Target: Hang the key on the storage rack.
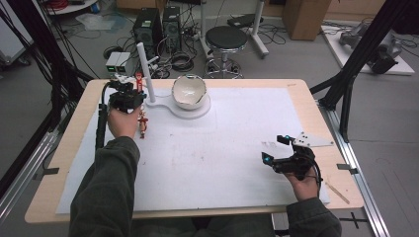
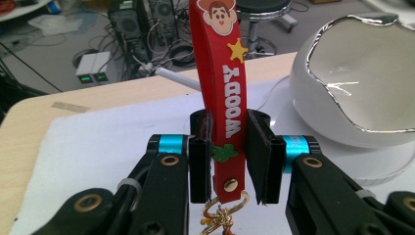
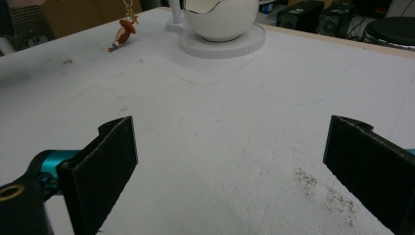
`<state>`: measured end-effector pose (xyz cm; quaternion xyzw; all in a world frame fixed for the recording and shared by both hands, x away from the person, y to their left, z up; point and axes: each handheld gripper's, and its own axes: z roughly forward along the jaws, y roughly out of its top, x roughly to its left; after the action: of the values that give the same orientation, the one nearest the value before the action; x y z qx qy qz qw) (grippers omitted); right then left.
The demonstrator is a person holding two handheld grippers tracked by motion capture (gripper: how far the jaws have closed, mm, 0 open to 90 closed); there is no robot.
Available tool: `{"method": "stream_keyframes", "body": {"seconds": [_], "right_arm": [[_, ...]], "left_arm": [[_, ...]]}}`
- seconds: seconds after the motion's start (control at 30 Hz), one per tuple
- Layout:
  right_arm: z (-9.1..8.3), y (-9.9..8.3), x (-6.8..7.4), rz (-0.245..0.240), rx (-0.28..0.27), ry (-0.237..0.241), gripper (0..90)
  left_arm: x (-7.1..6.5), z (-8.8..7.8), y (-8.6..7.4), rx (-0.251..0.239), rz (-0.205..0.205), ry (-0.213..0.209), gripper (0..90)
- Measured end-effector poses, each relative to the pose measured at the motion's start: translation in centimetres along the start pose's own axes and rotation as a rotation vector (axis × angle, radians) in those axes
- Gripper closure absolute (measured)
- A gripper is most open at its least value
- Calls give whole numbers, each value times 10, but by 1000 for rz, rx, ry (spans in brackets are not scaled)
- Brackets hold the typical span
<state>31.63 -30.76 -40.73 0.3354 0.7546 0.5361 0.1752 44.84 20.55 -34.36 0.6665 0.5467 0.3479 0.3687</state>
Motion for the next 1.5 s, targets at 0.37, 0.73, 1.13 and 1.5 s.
{"method": "stream_keyframes", "body": {"seconds": [0.37,0.73,1.13,1.5], "right_arm": [[-1,0,0,4,-4,-1,51],[-2,0,-2,0,-12,2,51],[-1,-1,-2,0,-9,5,51],[3,0,-6,5,-11,22,51]], "left_arm": [[-16,5,7,19,61,65,732],[-20,13,11,34,72,24,787],[-7,13,16,-23,20,54,833],[-13,30,25,8,45,36,838]]}}
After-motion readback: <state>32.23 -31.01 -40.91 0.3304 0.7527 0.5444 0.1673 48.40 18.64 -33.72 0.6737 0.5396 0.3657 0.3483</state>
